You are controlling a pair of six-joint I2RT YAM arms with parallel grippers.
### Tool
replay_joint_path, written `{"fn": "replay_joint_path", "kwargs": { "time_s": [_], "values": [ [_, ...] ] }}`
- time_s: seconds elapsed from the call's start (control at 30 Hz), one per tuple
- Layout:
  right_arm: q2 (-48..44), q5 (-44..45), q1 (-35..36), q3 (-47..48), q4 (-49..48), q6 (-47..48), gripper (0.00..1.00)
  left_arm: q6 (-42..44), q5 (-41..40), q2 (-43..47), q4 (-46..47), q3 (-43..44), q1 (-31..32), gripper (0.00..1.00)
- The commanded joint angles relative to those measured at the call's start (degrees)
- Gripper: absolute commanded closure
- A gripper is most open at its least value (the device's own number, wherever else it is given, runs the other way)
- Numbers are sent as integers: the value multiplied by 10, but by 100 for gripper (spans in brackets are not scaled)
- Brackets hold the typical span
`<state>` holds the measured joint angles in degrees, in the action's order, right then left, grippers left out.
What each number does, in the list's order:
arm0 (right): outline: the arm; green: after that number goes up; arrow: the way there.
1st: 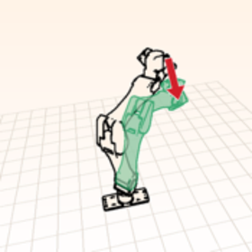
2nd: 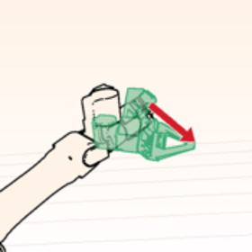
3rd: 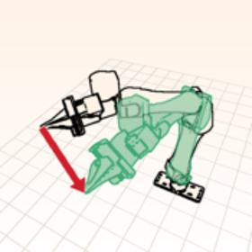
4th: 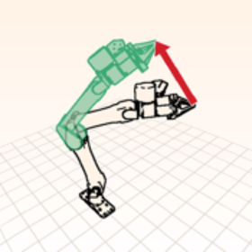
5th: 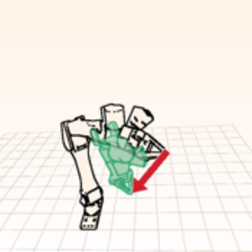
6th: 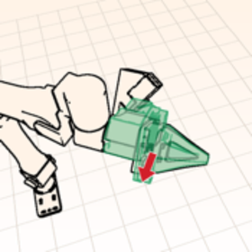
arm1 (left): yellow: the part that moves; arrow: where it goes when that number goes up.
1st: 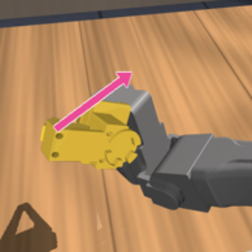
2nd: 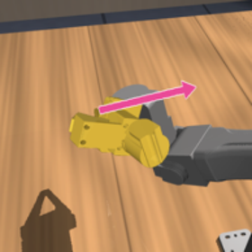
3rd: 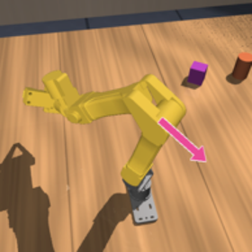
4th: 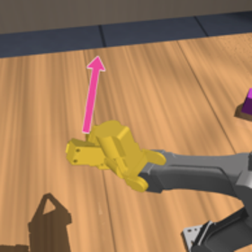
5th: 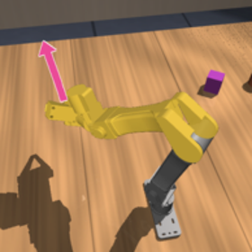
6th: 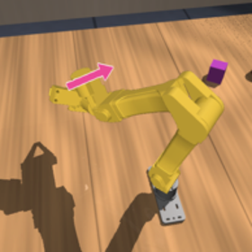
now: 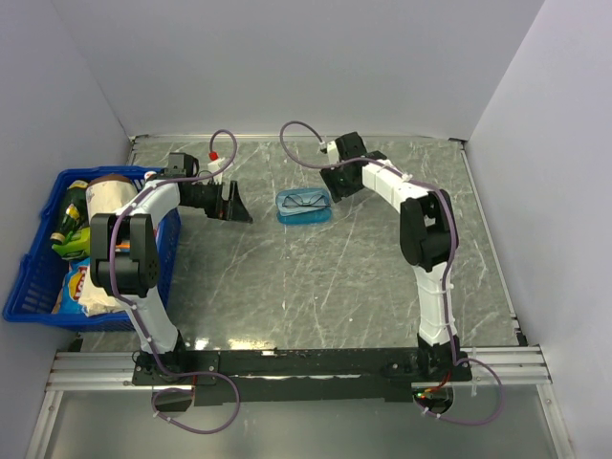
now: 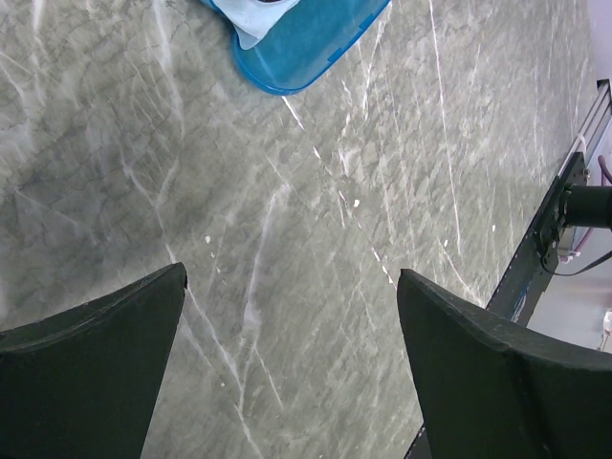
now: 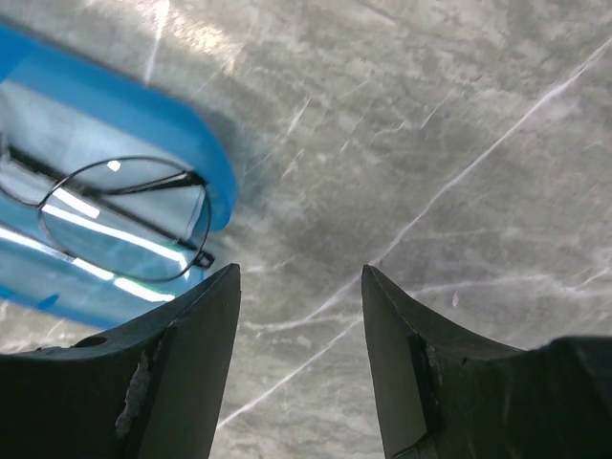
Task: Organize the sunglasses
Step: Rotate the case with sunglasses to the center of the board.
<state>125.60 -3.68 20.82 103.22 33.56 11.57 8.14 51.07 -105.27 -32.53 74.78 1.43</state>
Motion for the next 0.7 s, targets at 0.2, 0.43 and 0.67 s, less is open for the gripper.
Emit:
{"fn": "replay_joint_path", "kwargs": {
  "time_s": [0.2,0.43,0.67],
  "values": [
    [25,18,11,30,36,-8,38,15,11,-1,-5,1,-1,3],
    [29,14,18,42,41,-5,37,15,11,-1,-5,1,-1,3],
    [32,32,32,47,31,1,36,16,12,-2,-6,1,-1,4]
  ]
}}
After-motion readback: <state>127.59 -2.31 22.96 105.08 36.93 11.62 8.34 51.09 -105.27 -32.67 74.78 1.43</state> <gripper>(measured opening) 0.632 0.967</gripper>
